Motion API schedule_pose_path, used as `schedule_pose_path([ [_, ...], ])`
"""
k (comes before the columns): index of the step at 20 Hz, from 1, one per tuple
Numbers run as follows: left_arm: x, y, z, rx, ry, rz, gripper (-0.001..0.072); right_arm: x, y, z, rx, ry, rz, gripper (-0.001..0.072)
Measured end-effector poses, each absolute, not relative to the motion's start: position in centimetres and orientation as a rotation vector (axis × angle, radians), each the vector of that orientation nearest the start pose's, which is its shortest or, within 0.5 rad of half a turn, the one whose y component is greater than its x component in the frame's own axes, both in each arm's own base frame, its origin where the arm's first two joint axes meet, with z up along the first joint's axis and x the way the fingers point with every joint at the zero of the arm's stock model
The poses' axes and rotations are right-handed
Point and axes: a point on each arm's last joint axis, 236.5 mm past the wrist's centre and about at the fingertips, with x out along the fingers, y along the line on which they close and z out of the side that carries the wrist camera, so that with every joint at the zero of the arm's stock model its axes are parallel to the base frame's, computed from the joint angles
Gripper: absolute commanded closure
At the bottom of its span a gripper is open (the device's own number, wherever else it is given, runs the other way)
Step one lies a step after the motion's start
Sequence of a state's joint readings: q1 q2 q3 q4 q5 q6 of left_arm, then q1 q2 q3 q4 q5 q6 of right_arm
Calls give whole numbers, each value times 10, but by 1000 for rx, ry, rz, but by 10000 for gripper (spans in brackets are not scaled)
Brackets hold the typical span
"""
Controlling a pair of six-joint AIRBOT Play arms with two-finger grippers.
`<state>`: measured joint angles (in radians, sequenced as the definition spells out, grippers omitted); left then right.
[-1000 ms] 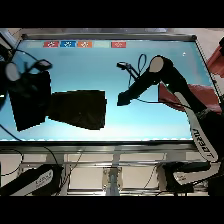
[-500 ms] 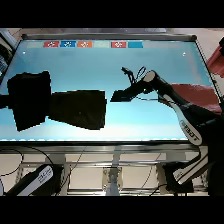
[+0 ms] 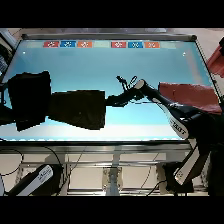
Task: Fold the clothes and pants, and hang the long-sleeved shirts on hangers.
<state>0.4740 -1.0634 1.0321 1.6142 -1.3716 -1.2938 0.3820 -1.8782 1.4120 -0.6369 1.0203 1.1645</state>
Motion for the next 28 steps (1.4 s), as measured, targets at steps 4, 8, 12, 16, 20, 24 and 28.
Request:
schedule_pose_path([
  [4, 258, 144, 22, -71, 1427, 225, 80, 393, 350, -92, 417, 1385, 852, 105],
  [8, 259, 144, 21, -70, 1426, 226, 79, 390, 371, -99, 443, 1420, 863, 185],
  [12, 260, 145, 21, -69, 1423, 227, 79, 384, 391, -105, 448, 1451, 883, 193],
  [16, 260, 145, 21, -68, 1418, 228, 79, 376, 408, -107, 443, 1487, 895, 406],
  [20, 260, 145, 21, -68, 1418, 229, 79, 371, 424, -102, 455, 1504, 903, 661],
  [24, 260, 145, 21, -68, 1418, 228, 80, 383, 436, -83, 482, 1469, 908, 688],
  [28, 260, 145, 21, -68, 1418, 228, 79, 417, 428, -23, 466, 1375, 963, 688],
])
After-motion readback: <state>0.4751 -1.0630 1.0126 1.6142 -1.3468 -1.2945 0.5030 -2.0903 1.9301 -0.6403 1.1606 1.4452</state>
